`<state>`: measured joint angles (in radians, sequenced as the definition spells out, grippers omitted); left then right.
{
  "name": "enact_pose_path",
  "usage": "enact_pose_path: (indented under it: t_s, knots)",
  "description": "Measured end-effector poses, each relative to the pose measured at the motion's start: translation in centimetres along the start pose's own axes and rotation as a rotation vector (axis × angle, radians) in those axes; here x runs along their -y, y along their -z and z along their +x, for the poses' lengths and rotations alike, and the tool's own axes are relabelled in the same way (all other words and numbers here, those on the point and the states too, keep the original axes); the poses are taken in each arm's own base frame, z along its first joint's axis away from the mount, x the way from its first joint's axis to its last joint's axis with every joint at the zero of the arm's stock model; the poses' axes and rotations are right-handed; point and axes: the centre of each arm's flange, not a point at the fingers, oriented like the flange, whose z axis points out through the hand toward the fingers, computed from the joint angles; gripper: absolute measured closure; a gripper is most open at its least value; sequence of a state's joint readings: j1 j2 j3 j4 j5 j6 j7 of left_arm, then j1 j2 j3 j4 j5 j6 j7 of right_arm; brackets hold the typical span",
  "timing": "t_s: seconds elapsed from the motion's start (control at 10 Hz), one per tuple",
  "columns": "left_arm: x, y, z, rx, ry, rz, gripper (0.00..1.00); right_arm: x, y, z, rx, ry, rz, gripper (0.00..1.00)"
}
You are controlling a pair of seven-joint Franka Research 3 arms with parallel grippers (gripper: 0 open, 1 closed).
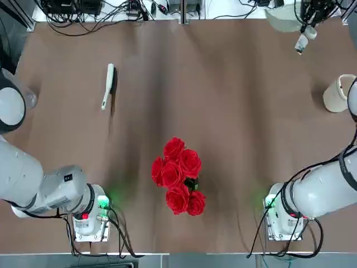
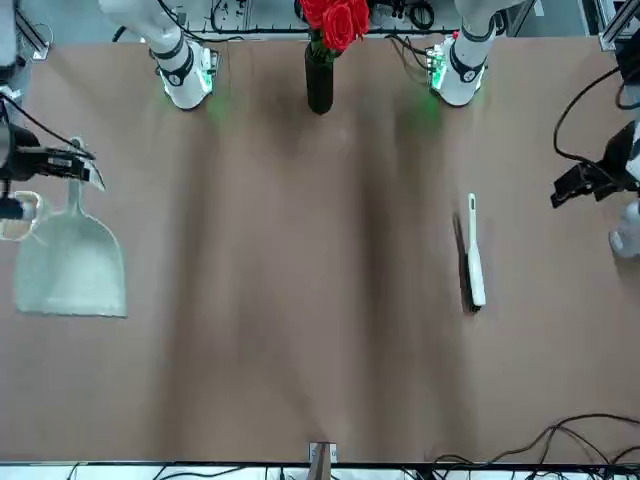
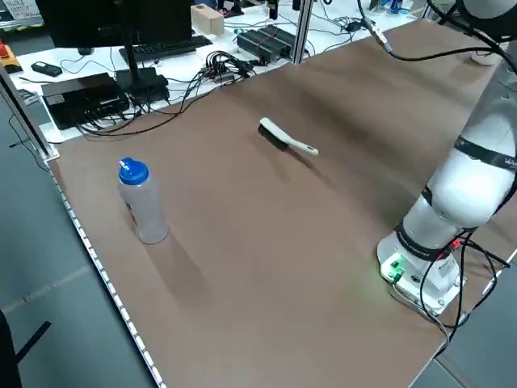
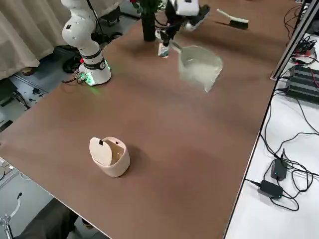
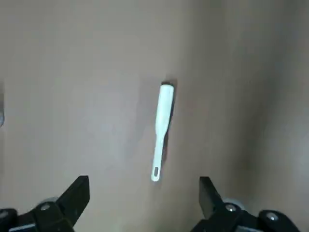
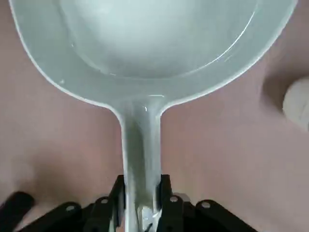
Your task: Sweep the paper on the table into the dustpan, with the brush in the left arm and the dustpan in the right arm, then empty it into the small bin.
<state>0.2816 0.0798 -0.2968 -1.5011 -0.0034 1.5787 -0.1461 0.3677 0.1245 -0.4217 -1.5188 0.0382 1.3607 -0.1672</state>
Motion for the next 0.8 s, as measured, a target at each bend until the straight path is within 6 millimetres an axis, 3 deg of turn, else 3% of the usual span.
enact_pose_path:
  t_s: [0.5, 0.8]
  knots:
    - [0.8, 0.6, 0.1, -0.012, 0.017, -0.001, 0.0, 2.4, -3.7, 3.3, 0.064, 0.48, -0.148, 0.67]
    - [3.3, 1.2, 0.3, -0.024, 0.055, -0.001, 0.0, -1.5, -6.1, 4.4, 0.04, 0.842, -0.157, 0.67]
